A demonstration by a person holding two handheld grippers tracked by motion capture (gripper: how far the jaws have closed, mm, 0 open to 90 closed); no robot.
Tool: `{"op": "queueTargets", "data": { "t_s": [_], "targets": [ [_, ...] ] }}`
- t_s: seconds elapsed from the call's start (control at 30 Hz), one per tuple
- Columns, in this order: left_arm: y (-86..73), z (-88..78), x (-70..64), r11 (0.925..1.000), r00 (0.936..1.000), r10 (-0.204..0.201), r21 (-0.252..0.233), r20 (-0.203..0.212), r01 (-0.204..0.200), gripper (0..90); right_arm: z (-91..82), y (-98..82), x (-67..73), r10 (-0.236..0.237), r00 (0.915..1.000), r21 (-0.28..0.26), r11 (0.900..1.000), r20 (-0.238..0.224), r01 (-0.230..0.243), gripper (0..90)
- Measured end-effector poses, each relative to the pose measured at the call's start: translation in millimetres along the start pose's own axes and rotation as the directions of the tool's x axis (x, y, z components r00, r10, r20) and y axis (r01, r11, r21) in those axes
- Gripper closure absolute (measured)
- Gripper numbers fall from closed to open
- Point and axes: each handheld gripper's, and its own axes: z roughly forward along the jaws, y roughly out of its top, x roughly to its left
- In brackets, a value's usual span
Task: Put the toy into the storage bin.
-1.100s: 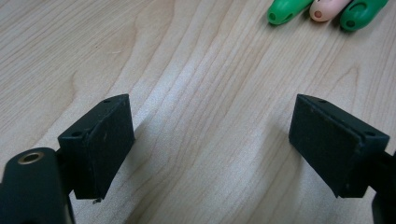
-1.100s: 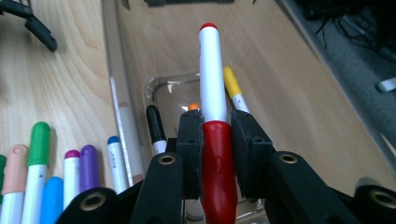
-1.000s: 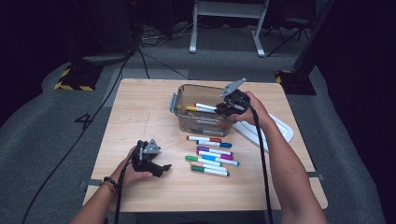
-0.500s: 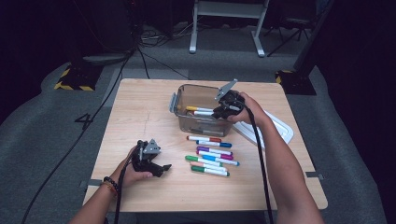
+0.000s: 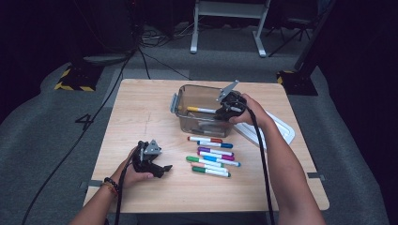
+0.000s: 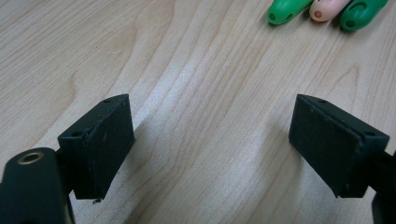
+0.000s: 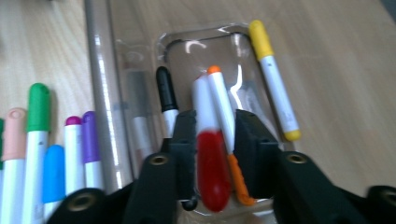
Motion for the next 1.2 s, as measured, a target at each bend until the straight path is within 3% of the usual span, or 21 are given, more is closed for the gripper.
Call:
{"op": "queueTargets", "data": {
  "t_s": [0.33, 0.47, 0.6, 0.7, 0.87, 0.97, 1.2],
  "targets": [
    [0.0, 0.0, 0.0, 1.0000, 1.0000, 0.000, 0.000, 0.000, 0.000, 14.4, -19.9, -3.4, 3.0, 0.026, 0.9985, -0.106, 0.994, 0.048, -0.021, 58.9],
    [0.0, 0.0, 0.0, 1.0000, 1.0000, 0.000, 0.000, 0.000, 0.000, 14.3, -35.8, -2.4, 12.2, 0.040, 0.9967, -0.176, 0.984, 0.071, -0.027, 53.3],
    [0.0, 0.0, 0.0, 1.0000, 1.0000, 0.000, 0.000, 0.000, 0.000, 14.3, -57.7, -4.2, 27.1, 0.047, 0.9930, -0.258, 0.966, 0.108, -0.017, 49.2],
    [0.0, 0.0, -0.1, 1.0000, 1.0000, 0.000, 0.000, 0.000, 0.000, 14.4, -76.8, -11.1, 40.9, 0.050, 0.9921, -0.333, 0.943, 0.115, -0.009, 48.1],
    [0.0, 0.0, 0.0, 1.0000, 1.0000, 0.000, 0.000, 0.000, 0.000, 14.4, -99.8, -25.8, 68.2, 0.033, 0.9890, -0.371, 0.928, 0.144, 0.023, 45.2],
    [0.0, 0.0, 0.0, 1.0000, 1.0000, 0.000, 0.001, 0.000, 0.000, 14.4, -107.6, -34.4, 82.7, 0.018, 0.9906, -0.393, 0.919, 0.135, 0.037, 44.3],
    [0.0, 0.0, 0.0, 1.0000, 1.0000, 0.000, 0.000, 0.000, 0.000, 14.4, -105.4, -60.2, 114.8, -0.005, 0.9932, -0.412, 0.910, 0.117, 0.053, 43.1]
  ]
}}
